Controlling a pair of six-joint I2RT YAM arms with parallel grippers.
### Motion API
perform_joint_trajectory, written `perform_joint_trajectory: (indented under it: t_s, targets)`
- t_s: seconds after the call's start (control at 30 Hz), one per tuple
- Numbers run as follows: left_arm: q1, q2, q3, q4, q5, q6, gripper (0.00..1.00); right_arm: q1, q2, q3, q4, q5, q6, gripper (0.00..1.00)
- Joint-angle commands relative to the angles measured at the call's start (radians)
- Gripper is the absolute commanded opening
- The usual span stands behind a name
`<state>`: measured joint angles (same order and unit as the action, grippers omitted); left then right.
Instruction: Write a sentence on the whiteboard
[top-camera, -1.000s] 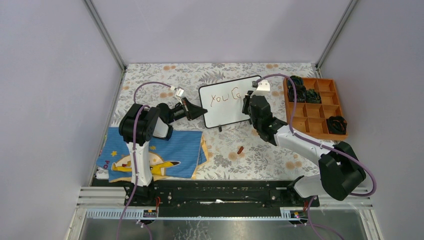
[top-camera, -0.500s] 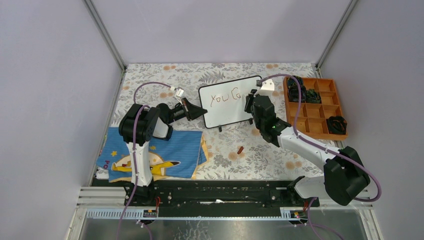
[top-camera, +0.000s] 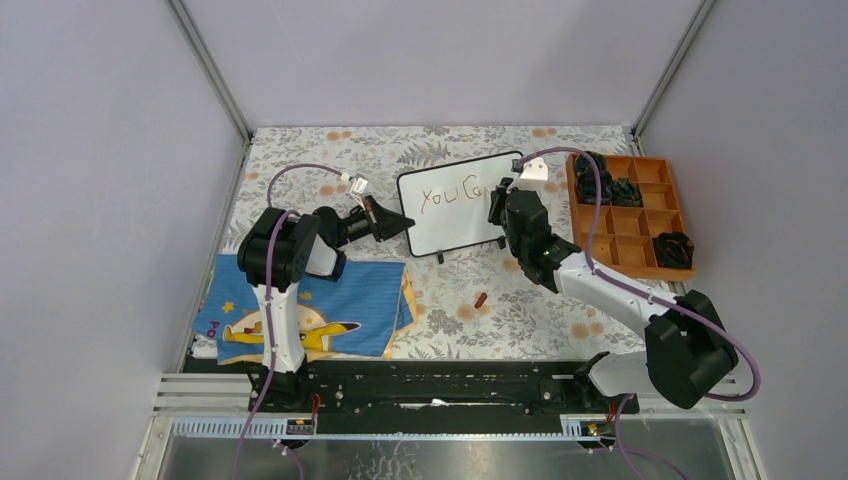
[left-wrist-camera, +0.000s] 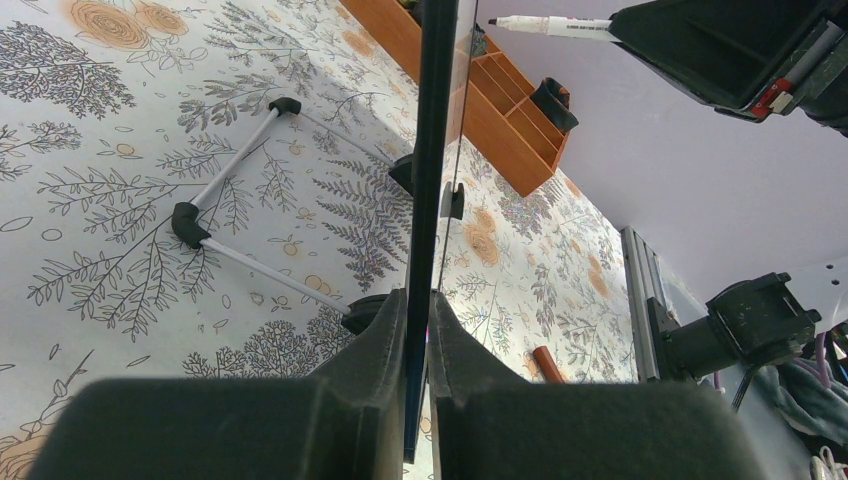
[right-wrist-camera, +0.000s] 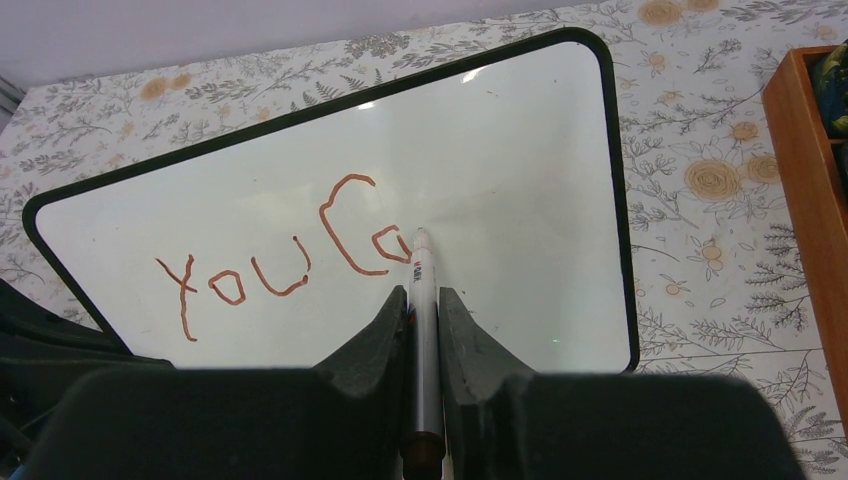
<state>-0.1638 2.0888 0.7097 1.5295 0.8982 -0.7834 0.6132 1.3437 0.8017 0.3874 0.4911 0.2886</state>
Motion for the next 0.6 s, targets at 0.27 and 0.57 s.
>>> perform_joint_trajectory:
  t_s: [0.27, 0.57]
  targets:
    - [-0.003, -0.012, -0.014, 0.000, 0.004, 0.027, 0.00, -0.009, 0.019, 0.056, 0.073, 0.004, 0.009, 0.00]
    - [-0.003, -0.014, -0.015, -0.001, 0.003, 0.027, 0.00, -0.013, 0.038, 0.045, 0.073, 0.001, 0.013, 0.00]
